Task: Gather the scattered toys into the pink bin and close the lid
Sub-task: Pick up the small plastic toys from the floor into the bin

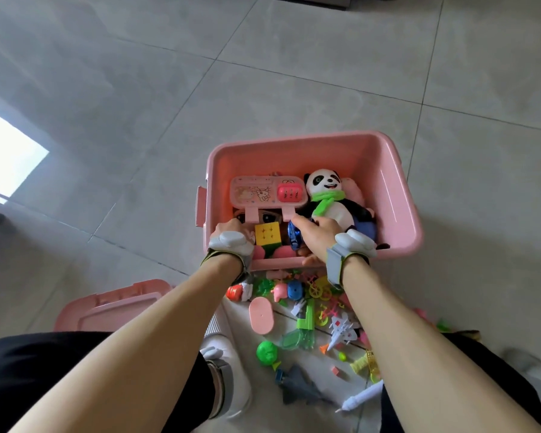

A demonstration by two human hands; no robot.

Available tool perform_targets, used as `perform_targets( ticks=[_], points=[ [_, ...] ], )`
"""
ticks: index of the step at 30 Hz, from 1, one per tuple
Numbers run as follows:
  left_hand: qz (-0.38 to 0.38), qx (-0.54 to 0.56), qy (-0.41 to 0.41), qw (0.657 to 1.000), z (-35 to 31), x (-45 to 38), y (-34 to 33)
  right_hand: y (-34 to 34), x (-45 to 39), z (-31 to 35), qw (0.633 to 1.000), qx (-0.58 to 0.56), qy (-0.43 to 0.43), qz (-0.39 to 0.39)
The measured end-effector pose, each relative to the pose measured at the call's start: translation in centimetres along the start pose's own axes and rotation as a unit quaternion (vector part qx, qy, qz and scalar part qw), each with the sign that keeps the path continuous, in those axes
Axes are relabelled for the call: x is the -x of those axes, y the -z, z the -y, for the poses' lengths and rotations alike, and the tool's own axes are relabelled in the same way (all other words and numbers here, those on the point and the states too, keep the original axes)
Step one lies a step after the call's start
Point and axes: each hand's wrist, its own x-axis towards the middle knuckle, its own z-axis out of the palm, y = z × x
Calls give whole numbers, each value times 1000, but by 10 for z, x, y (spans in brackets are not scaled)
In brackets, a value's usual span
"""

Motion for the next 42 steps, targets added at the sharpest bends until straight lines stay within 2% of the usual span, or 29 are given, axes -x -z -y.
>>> perform_targets(
  ticks=[6,11,15,21,31,36,39,42],
  points=[
    [-32,-12,18,999,-1,1,0,-1,-3,2,1000,-12,-15,5],
    [-57,-27,-3,998,1,3,-4,-3,-3,0,1000,4,1,-6],
    [-11,-66,-29,997,-4,-1,2,-3,-3,-2,1000,9,3,-9],
    [32,-87,-16,996,-5,-11,-1,-3,-4,-3,1000,18,16,-14],
    [143,-230,-40,962,-13,-20,2,-1,-2,-3,996,73,32,-38],
    [120,-257,-48,958,-14,-19,-2,0,-2,-2,996,75,29,-39],
    [159,-248,-76,953,-15,-14,-1,3,2,-2,997,66,27,-36],
    [139,-245,-83,956,-13,-5,0,6,7,-3,1000,-9,5,-19]
  ],
)
